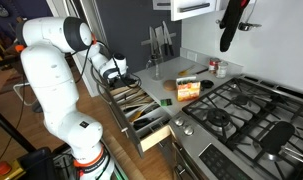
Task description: Remove two skewers from the open drawer and put them in the glass jar
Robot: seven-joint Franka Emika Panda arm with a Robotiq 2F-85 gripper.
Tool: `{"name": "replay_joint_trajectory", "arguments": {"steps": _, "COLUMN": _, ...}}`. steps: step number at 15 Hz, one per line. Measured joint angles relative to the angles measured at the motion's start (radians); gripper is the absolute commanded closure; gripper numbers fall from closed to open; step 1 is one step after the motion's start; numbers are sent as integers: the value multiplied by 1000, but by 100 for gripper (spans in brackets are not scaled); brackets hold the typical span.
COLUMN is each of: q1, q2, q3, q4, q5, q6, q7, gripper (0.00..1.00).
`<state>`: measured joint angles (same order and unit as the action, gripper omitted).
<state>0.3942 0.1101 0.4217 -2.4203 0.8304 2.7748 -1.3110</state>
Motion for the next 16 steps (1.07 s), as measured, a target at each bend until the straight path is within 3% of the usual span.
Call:
{"name": "replay_joint_trajectory", "arguments": {"steps": 5, "q1": -8, "q2": 81, "q3": -1, "q4": 10, "q5": -74, "q6": 31, "q7": 51, "gripper": 0}}
{"name": "replay_joint_trajectory", "arguments": {"steps": 13, "q1": -46, "q2": 221, "q3": 1, "q4": 70, "q5": -376, "q6": 67, "q7": 270, "gripper": 0}}
{"name": "replay_joint_trajectory", "arguments": {"steps": 15, "q1": -55, "q2": 248, "q3": 3, "q4": 87, "q5": -445, "q6": 67, "q7": 321, "gripper": 7}}
{"name": "replay_joint_trajectory", "arguments": {"steps": 16, "q1": -59, "q2": 260, "q3": 3, "q4": 94, "q5": -478, "q6": 67, "q7": 346, "gripper": 16}}
